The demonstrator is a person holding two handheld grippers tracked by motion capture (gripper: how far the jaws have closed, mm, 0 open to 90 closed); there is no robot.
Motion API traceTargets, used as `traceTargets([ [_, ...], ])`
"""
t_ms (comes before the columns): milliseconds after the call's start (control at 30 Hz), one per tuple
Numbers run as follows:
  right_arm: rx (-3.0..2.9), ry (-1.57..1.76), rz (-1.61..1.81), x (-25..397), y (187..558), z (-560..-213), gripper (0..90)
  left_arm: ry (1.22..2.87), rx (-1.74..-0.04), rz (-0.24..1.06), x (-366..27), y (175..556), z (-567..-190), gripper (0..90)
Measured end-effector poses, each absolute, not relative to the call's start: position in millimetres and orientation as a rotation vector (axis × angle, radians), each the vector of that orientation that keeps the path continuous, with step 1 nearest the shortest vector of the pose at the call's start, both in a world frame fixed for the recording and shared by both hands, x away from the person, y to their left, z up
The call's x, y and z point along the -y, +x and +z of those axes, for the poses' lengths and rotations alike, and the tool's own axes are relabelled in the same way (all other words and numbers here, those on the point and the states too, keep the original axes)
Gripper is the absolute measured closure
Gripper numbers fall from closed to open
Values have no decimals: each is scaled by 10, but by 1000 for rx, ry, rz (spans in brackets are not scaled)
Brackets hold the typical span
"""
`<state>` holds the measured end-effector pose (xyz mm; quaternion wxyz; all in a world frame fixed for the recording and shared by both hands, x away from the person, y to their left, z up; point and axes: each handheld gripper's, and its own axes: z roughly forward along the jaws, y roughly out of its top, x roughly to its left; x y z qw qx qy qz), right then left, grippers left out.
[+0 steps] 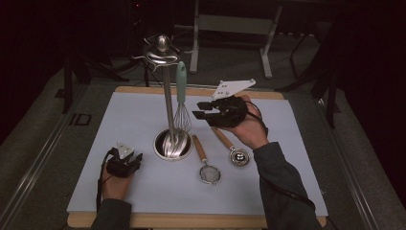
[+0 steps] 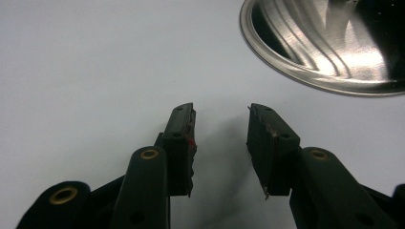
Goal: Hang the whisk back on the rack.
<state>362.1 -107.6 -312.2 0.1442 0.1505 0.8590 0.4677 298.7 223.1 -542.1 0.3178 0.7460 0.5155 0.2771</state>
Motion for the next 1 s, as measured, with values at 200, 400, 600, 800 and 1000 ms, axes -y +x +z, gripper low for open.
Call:
traceTargets([
  [200,-2490,461,1300,1183,3603,-3208,656,1959,-1356,730,-2231,2984,-5422,622],
  [400,-2505,484,1266,1273,3614,-3331,656,1961,-1355,731,-2231,2984,-5422,622],
  [600,-2522,508,1218,1368,3604,-3465,655,1959,-1358,733,-2227,2985,-5424,622],
  [800,-2521,554,1194,1514,3565,-3579,653,1965,-1359,734,-2226,2986,-5424,622],
  [1000,-2502,609,1198,1664,3539,-3709,652,1960,-1361,737,-2227,2984,-5423,621],
])
